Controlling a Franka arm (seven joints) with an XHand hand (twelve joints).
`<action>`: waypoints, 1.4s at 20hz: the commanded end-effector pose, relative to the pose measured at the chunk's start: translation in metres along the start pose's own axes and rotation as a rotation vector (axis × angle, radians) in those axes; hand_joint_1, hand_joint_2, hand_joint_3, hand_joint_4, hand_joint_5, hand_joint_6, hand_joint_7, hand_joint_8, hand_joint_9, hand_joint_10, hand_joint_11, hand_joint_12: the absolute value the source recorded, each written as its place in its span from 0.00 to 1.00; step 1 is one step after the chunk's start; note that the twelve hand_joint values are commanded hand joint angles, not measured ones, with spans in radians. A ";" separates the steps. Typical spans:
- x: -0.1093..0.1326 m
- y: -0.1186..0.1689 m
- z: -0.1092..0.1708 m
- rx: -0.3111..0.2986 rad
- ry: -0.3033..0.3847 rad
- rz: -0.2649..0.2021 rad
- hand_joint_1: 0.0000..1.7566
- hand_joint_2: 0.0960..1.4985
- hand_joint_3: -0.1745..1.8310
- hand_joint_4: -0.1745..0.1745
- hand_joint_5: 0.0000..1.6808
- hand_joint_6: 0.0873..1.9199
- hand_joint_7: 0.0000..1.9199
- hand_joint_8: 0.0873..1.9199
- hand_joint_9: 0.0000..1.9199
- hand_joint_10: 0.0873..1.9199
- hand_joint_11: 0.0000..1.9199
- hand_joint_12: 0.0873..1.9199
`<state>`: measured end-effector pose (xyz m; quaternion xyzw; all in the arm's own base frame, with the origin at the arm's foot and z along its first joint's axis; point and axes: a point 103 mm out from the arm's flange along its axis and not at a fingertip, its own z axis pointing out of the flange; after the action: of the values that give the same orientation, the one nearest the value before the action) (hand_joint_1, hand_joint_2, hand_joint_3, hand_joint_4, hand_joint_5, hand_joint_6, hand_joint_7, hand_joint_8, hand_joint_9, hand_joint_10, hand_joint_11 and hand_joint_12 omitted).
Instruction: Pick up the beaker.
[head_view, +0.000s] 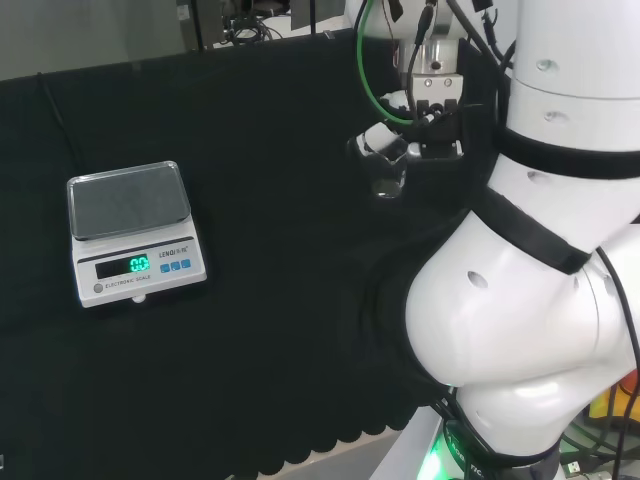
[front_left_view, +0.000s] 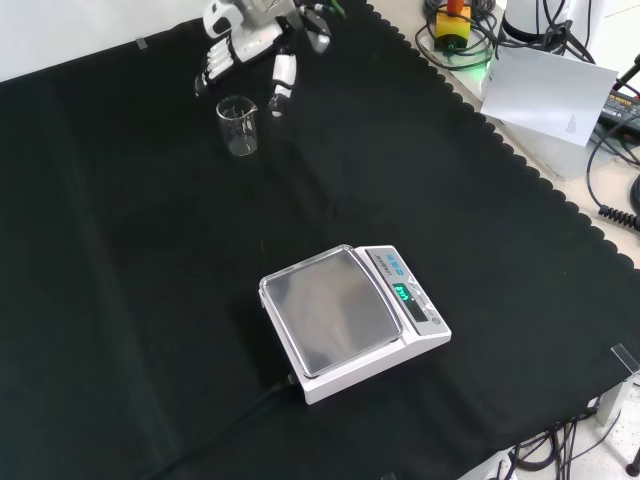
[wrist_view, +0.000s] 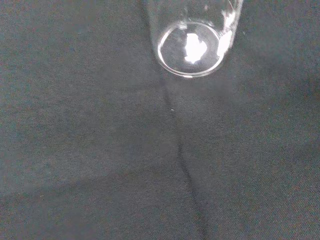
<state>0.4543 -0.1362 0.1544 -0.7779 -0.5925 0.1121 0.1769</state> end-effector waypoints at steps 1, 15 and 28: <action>-0.012 0.017 0.004 -0.003 0.009 0.019 0.23 0.43 0.16 0.61 0.00 0.00 0.00 0.11 0.01 0.39 0.00 0.67; -0.020 0.045 0.025 0.050 0.006 0.036 0.23 0.43 0.16 0.61 0.00 0.00 0.00 0.10 0.01 0.39 0.00 0.67; -0.020 0.063 0.041 0.065 -0.007 0.042 0.30 0.47 0.16 0.64 0.00 0.00 0.00 0.16 0.06 0.39 0.00 0.72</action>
<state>0.4873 -0.1692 0.0940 -0.7847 -0.5689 0.1388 0.2033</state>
